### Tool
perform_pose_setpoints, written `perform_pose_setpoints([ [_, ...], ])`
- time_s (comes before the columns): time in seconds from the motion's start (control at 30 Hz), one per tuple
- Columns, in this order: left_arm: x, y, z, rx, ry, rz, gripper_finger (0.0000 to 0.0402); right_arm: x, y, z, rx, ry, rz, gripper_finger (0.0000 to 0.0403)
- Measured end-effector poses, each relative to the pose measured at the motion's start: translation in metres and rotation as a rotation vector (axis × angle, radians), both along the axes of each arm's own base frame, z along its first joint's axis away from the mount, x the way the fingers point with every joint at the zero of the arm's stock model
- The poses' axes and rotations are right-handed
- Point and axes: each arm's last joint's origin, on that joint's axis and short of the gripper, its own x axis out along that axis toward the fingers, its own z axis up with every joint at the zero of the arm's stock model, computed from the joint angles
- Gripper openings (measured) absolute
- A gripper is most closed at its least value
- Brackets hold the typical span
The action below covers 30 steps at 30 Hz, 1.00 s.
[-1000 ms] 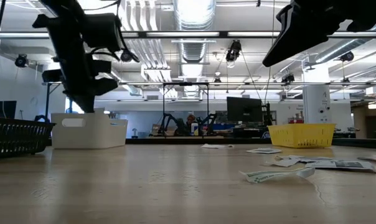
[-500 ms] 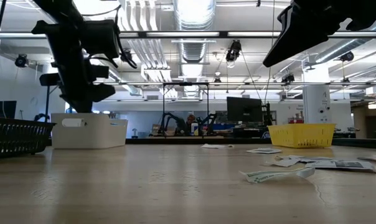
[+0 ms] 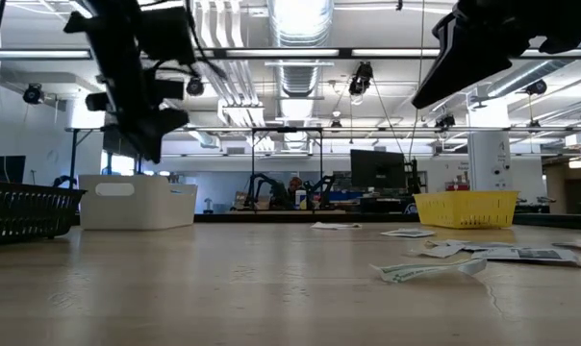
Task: Pick & Place First Aid Supplies
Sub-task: Put the green bandage pack into the black bin
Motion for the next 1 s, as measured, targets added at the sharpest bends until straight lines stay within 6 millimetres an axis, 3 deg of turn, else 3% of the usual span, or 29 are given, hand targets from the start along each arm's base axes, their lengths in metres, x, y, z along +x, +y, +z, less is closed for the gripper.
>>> perform_pose_setpoints([
  [0.2, 0.012, -0.002, 0.031, 0.02, -0.081, -0.066, 0.0104, -0.005, 0.0, -0.002, 0.015, 0.022, -0.035, 0.0009],
  [0.37, 0.025, -0.014, 0.041, 0.012, -0.168, -0.189, 0.0104, -0.011, 0.004, -0.004, 0.017, 0.046, -0.038, 0.0009],
  [0.67, 0.057, -0.06, 0.046, 0.042, -0.399, -0.553, 0.0104, -0.016, 0.01, -0.004, 0.014, 0.052, -0.012, 0.0009],
  [0.83, 0.069, -0.084, 0.043, 0.071, -0.431, -0.686, 0.0104, -0.016, 0.01, -0.005, 0.018, 0.05, -0.021, 0.0009],
  [1.0, 0.081, -0.103, 0.028, 0.061, -0.406, -0.773, 0.0104, -0.016, 0.01, -0.006, 0.05, 0.056, -0.027, 0.0009],
])
